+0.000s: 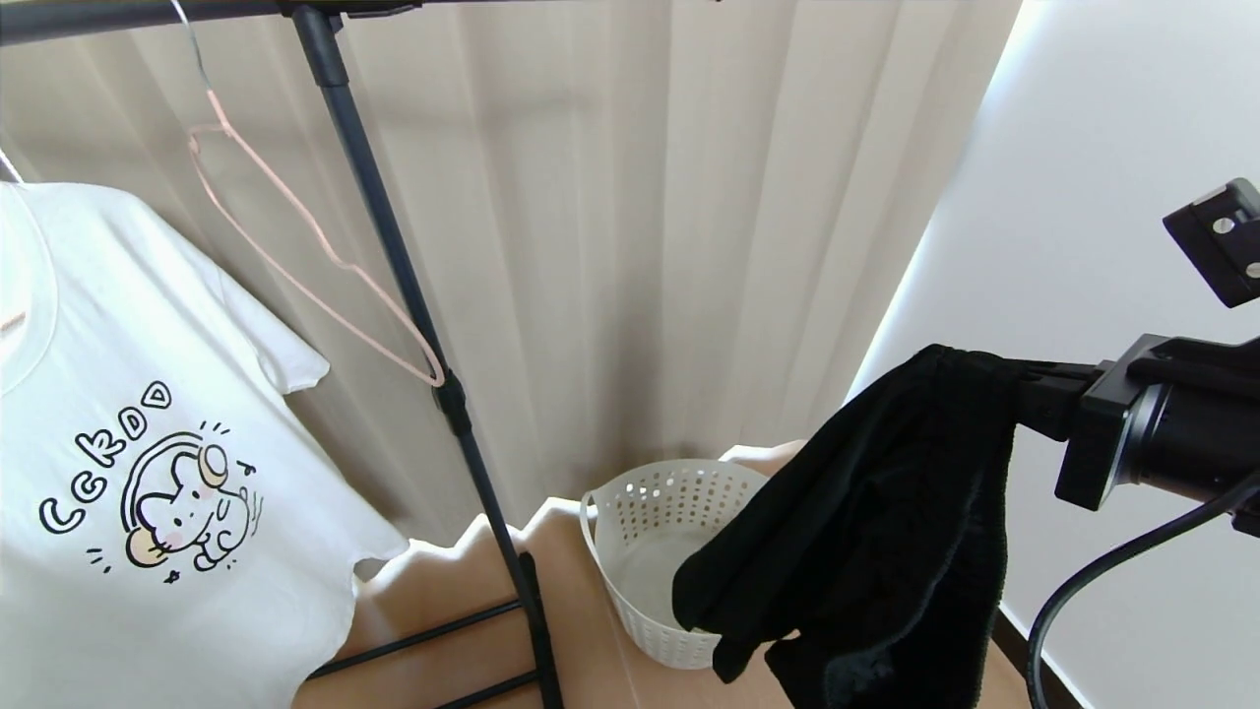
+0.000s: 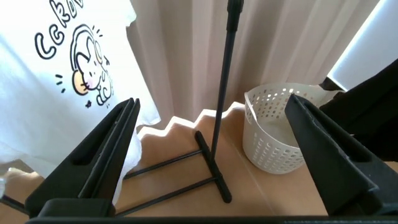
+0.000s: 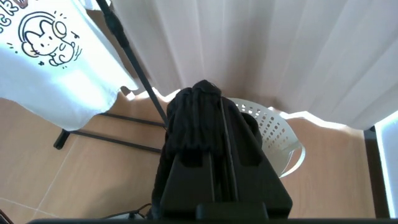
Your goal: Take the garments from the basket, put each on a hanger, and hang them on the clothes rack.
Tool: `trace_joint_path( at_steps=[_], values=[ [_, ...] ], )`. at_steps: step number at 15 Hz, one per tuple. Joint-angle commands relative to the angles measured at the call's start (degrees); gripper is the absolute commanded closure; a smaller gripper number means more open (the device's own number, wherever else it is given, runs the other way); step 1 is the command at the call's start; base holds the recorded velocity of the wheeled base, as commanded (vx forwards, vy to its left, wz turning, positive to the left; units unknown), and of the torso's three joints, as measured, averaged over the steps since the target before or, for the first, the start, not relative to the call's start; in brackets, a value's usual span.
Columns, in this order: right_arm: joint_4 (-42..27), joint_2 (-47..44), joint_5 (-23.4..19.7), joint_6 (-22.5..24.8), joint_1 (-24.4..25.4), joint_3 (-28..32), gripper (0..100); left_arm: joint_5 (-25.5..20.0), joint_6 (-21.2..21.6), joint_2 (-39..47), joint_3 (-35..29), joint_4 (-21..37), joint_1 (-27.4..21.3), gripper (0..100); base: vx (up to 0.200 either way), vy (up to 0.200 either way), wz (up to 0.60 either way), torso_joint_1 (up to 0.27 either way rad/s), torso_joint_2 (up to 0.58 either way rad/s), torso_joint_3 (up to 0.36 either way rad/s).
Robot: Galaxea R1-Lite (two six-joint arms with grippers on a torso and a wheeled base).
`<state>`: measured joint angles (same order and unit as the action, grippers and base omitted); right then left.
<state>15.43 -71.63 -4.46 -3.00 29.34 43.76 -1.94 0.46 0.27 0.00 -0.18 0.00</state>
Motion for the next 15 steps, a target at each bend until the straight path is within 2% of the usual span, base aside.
trace_joint_path(
  at_steps=[1, 6, 11, 15],
  values=[
    [0.0, -0.4, 0.0, 0.0, 0.0, -0.1, 100, 0.1, 0.0, 0.1, 0.0, 0.0, 0.0, 0, 0.0, 0.0, 0.0, 0.193, -0.51, -0.315],
    [0.0, -0.2, 0.0, 0.0, 0.0, -0.3, 100, -0.1, 0.1, 0.1, 0.0, 0.0, 0.0, 0, 0.0, 0.0, 0.0, 0.23, -0.55, -0.316],
    [0.0, -0.2, 0.0, 0.0, 0.0, -0.3, 100, -0.1, 0.1, 0.1, 0.0, 0.0, 0.0, 0, 0.0, 0.0, 0.0, 0.255, -0.59, -0.232],
    [0.0, -0.2, 0.0, 0.0, 0.0, -0.4, 100, -0.1, 0.1, 0.1, 0.0, 0.0, 0.0, 0, 0.0, 0.0, 0.0, 0.192, -0.42, -0.151]
  ],
)
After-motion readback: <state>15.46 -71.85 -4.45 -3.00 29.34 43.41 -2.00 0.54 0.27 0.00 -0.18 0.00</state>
